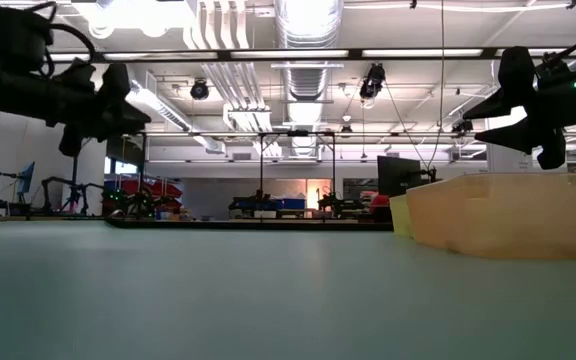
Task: Sort silverware by color (type)
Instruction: Return to Home Position
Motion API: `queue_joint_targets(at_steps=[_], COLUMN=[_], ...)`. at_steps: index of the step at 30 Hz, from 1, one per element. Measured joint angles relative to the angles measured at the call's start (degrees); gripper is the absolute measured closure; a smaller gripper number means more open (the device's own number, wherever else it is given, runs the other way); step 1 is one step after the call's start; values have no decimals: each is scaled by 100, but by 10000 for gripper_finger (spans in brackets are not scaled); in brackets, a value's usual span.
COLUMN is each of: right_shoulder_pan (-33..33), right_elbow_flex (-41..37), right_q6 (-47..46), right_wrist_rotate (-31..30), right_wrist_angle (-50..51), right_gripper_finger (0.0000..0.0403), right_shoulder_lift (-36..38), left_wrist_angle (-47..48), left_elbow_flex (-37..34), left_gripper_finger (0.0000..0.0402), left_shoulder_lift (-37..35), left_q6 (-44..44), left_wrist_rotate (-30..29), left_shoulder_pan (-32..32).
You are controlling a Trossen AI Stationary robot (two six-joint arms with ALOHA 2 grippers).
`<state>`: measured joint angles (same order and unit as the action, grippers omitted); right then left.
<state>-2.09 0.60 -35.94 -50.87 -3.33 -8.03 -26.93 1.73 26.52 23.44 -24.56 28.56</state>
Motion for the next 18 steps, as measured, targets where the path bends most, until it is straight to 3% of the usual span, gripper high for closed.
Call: queue_joint_targets(at_steps=[8, 18], right_shoulder_pan=[0, 0], right_elbow_flex=[0, 0], right_q6=[0, 0], right_wrist_rotate=[2, 2], right_wrist_angle=[0, 0], right_gripper_finger=[193, 193], right_shoulder_lift=[4, 5], left_wrist_angle=[58, 56], left_elbow_flex=[-39, -39], left_gripper_finger=[326, 326], left_shoulder_lift=[-1051, -1206], left_q6=[2, 1], left_wrist_rotate=[-2, 0], left_shoulder_pan=[0, 0])
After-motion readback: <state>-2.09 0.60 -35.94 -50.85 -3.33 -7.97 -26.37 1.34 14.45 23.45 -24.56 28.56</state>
